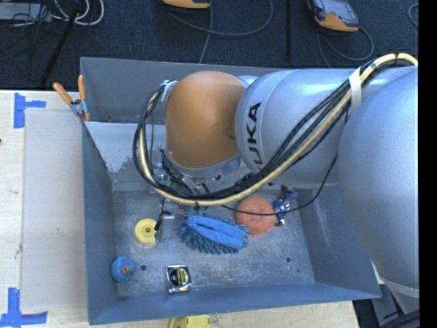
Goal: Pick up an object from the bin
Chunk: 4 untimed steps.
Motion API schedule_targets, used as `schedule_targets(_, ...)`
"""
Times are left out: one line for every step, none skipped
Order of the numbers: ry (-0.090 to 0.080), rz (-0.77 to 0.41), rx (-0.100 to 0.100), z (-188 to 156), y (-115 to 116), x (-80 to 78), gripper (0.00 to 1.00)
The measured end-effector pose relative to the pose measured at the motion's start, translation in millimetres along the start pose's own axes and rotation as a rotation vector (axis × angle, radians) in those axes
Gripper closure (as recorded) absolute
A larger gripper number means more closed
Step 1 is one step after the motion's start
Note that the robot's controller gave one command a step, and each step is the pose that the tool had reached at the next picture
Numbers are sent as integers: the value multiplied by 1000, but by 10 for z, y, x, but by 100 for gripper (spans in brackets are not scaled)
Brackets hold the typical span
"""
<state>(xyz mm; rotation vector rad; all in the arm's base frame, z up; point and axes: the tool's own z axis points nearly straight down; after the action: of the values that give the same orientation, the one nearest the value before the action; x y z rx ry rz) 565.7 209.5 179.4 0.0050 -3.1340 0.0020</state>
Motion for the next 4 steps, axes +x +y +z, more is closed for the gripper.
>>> schedule_targets(-6, 5, -1, -49, -11, -15, 0)
schedule_targets(-14, 19, -4, 460, -273, -284, 0)
schedule_targets(-3, -83, 0, 817, -794, -121, 0)
schedule_targets(-7, -124, 2, 976, -984, -112, 0)
